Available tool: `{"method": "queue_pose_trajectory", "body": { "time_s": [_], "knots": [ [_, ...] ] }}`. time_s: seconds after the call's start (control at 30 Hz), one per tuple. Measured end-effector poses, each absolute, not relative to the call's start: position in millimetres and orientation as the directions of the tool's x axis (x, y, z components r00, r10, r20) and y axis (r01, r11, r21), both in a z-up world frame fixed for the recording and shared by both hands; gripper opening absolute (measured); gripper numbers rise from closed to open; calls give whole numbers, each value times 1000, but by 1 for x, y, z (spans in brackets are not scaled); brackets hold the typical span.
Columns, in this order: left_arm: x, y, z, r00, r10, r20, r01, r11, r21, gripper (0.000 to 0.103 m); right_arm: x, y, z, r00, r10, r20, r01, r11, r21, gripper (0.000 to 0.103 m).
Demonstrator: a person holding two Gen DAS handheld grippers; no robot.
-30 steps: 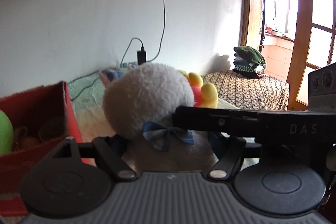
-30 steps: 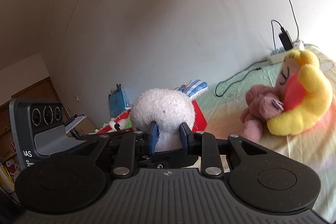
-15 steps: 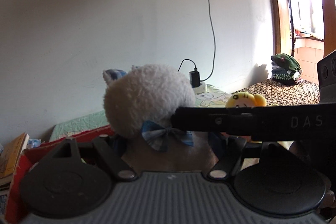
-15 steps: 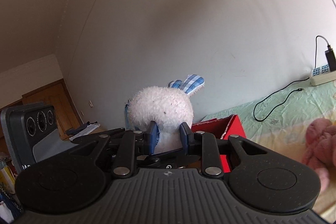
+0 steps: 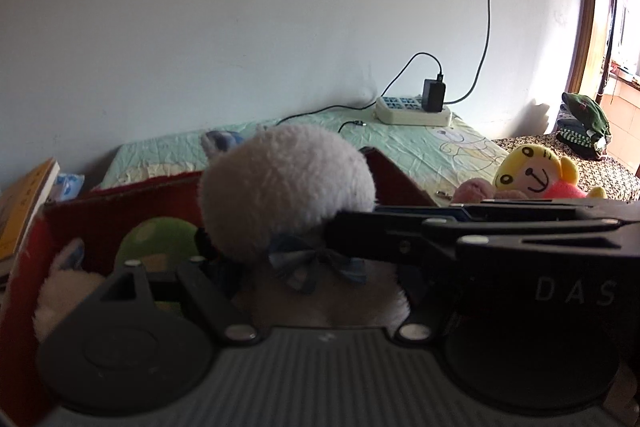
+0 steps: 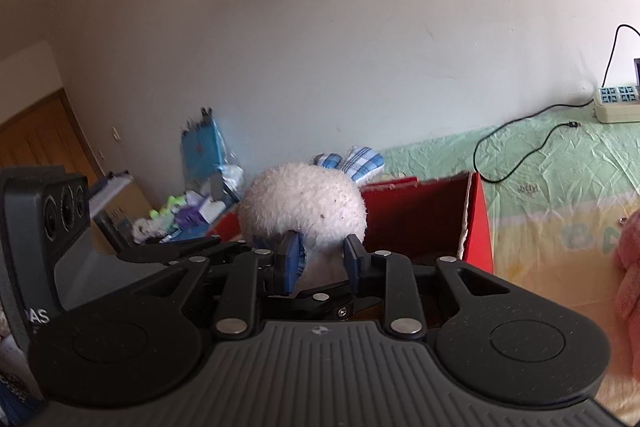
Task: Organize objects
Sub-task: 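Carry the white bunny over the red box and lower it inside, then open the right gripper and release the bunny into the box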
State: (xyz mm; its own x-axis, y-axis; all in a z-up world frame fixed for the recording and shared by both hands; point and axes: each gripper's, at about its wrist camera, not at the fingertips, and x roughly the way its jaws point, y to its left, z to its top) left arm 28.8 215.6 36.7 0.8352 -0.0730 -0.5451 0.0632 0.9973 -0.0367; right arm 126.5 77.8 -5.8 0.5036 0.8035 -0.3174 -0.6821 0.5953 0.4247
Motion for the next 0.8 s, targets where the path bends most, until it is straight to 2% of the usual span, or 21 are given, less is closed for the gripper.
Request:
{"method": "queue_pose_trajectory", "body": {
  "time_s": [0.1, 0.2, 0.33, 0.5, 0.53, 0.57, 0.8],
  "knots": [
    [28, 217, 34, 835, -52, -548, 44, 999, -27, 75, 133, 76, -13, 496, 808, -319, -667, 589, 456, 28],
    [25, 212, 35, 844, -33, -535, 37, 999, -3, 77, 133, 72, -16, 500, 812, -302, -674, 583, 454, 19],
    [25, 210, 36, 852, -13, -523, 27, 999, 18, 81, 131, 68, -17, 496, 825, -270, -684, 563, 463, 18],
    [25, 206, 35, 862, 9, -506, 19, 999, 50, 83, 129, 63, -20, 519, 812, -267, -679, 582, 448, 22],
    [24, 206, 36, 865, 6, -501, 21, 999, 47, 84, 131, 62, -20, 514, 816, -265, -677, 576, 459, 28],
    [23, 207, 36, 868, 4, -496, 21, 999, 45, 85, 132, 60, -21, 505, 822, -262, -674, 565, 476, 29],
    [21, 205, 35, 880, 24, -475, -3, 999, 45, 87, 139, 55, -28, 482, 849, -217, -678, 518, 522, 31]
  ]
}}
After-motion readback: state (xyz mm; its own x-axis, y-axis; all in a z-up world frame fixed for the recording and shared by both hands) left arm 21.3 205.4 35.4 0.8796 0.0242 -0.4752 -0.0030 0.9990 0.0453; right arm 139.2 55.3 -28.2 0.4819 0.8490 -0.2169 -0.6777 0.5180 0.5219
